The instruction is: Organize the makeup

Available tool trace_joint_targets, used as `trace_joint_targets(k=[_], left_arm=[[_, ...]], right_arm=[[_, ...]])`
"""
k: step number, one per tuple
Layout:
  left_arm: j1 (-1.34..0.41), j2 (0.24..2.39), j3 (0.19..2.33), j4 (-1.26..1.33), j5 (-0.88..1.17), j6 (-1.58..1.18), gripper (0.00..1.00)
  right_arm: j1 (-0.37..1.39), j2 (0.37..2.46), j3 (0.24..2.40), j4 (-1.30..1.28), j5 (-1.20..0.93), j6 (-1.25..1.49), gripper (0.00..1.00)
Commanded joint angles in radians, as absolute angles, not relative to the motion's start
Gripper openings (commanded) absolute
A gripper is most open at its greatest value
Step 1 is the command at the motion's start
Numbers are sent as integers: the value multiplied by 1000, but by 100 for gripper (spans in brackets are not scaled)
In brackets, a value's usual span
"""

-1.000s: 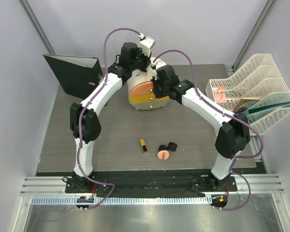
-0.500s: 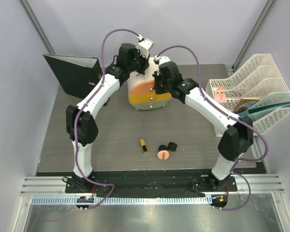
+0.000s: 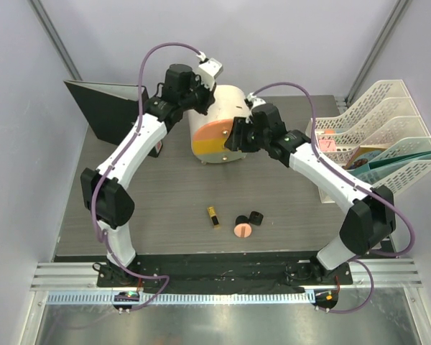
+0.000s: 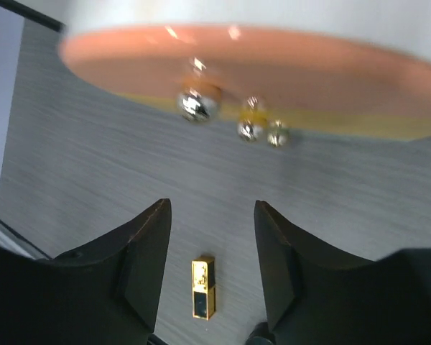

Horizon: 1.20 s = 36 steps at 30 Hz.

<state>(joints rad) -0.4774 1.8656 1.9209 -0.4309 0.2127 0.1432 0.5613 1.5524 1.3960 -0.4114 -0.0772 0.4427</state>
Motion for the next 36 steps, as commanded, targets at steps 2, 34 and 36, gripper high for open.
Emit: trace_joint_targets(k=[2,34,36], left_arm=[[-472,1842,1888,-449,264,147,0],[-472,1879,1868,-465,307,144,0],[-472,1878,1864,-463,308,144,0]], right_arm=[[532,1509,1256,-261,-229,610,66],[422,1706,1071,296,-330,1045,48],[422,1720,1080,307,-330,1054,47]])
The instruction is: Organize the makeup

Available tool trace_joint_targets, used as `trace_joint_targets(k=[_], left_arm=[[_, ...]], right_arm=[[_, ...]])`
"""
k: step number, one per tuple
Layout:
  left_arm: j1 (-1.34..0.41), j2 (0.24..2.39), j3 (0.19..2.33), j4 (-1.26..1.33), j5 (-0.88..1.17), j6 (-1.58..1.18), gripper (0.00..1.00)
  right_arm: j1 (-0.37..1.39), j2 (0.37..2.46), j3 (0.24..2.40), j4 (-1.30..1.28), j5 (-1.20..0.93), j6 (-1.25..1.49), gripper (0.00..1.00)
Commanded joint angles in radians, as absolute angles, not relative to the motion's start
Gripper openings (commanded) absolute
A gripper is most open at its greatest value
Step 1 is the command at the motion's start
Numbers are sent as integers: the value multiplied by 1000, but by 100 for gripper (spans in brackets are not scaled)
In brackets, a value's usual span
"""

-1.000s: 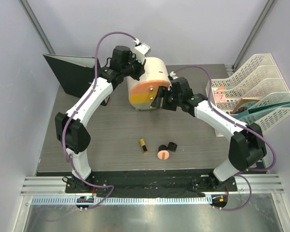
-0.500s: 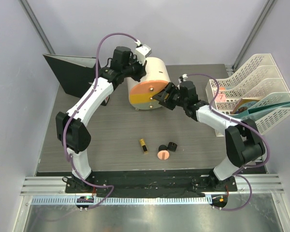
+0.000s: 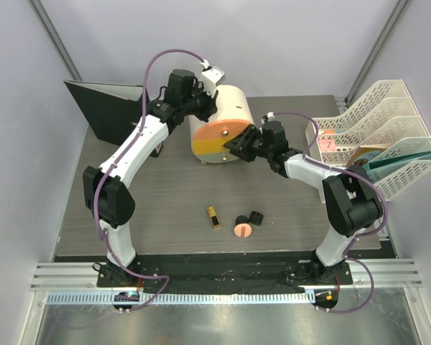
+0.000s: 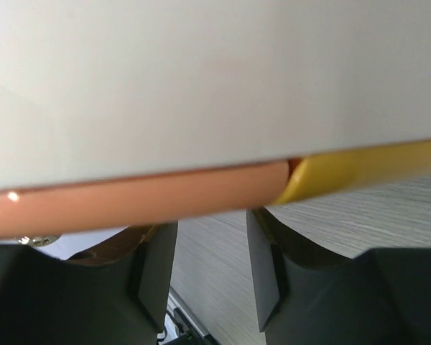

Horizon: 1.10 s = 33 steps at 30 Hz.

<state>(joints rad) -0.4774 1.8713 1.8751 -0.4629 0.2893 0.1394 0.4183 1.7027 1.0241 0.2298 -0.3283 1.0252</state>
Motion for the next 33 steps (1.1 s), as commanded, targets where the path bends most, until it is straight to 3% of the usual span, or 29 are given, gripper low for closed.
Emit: trace_joint_targets(k=[1,11,14,19,33], left_arm=[[-472,1878,1862,-463,308,146,0],[-472,1882,1858,-462,307,147,0],[-472,1885,1859,-465,307,146,0],[-472,1888,1856,-469,304,150,0],[-472,1908,1867,-469,301,146,0]], right_arm=[[423,1724,1086,307,-330,1052,47],[423,1772,1138,279,-319,1081,35],[426,1778,1150,250,-311,1080,26],[428,1773,1150,233,-304,1083,2],[431,1609,1028,107,-344,1063,1]])
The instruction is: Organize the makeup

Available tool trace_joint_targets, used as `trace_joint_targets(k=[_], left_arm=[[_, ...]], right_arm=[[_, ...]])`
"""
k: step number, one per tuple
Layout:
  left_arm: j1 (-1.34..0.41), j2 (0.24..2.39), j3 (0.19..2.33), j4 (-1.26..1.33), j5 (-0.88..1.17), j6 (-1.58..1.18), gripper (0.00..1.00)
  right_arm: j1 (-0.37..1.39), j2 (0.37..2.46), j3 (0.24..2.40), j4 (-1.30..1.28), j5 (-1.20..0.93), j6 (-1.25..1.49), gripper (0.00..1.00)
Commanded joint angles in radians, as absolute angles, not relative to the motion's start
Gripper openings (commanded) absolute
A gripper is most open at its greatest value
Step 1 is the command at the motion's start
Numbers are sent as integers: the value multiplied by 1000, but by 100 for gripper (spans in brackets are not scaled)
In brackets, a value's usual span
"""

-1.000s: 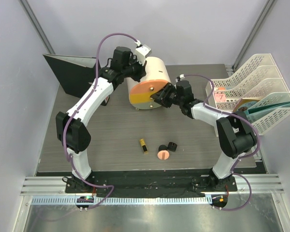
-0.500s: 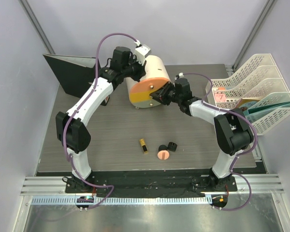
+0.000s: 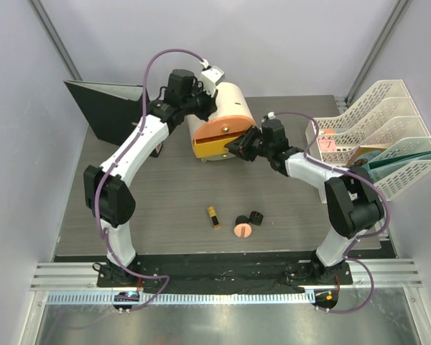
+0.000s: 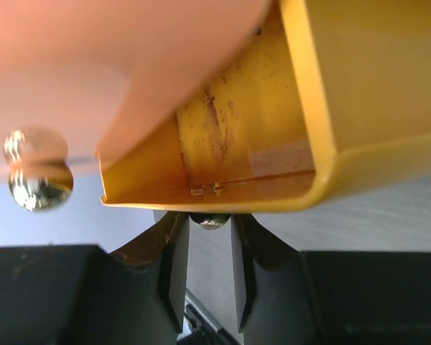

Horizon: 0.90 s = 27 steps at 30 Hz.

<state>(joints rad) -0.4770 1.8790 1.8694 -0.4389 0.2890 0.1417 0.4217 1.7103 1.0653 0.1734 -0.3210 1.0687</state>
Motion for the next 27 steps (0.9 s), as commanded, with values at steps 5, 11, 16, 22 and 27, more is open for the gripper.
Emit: trace_joint_targets(k=[5,11,16,22,27], left_arm=[[-472,1913,1871,-479,299,147,0],[-472,1914,1873,-483,301,161,0],[-472,1921,1881,-485,302,167,0],[-472,1922,1881,-494,316,166,0],[-472,1913,1882,-500,318,169,0]], right_arm=[[437,1552,968,72,-350,1063,1],[451,1493,907,46,-351,1055,1],[466,1442,862,35,-328,1063,1],[479,1419,821,41,-316,1071,4],[480,1385,831,6,-282,1057,40]])
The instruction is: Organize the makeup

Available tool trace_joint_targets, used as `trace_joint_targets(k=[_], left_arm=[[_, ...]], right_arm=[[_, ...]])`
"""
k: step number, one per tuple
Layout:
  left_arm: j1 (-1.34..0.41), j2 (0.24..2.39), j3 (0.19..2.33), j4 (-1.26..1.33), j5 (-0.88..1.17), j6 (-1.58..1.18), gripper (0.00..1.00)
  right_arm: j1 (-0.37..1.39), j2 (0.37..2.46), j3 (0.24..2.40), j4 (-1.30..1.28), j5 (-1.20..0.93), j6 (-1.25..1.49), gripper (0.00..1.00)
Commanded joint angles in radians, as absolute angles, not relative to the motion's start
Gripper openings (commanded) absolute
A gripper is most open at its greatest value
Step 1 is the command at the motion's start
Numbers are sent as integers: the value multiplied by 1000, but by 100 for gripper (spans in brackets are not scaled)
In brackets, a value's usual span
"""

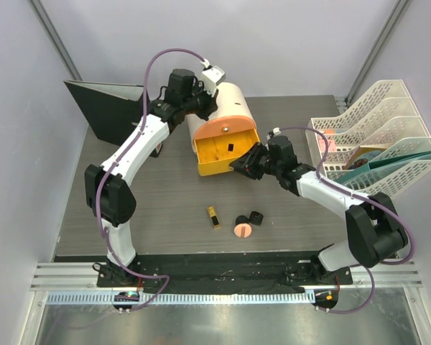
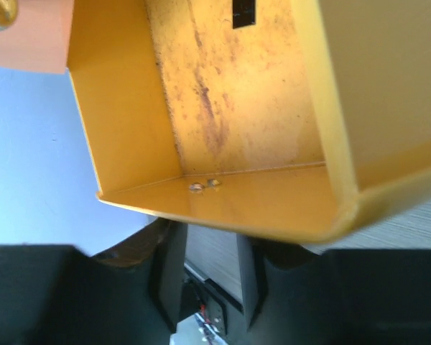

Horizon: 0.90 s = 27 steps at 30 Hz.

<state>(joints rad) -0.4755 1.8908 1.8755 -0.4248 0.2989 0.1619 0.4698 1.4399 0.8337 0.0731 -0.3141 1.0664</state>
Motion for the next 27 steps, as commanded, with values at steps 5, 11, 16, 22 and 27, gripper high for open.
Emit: trace_joint_targets(k=[5,11,16,22,27], left_arm=[[-472,1902,1902,-508,316,179,0],[-472,1879,1925,-520,319,193,0],[-472,1839,1922,-526,315,204,0],[-472,1798,1916,-546,293,235,0],[-472,1795,1910,-551,287,241,0]], right_arm=[[480,1338,880,-144,-236,990,59],[479,1263,954,-348,-192,878,68],[479,1246,1043,-573,-153,701,71],[511,1207,1006,-747,-86,451,73],[558,1126,918,-773,-28,382,78]])
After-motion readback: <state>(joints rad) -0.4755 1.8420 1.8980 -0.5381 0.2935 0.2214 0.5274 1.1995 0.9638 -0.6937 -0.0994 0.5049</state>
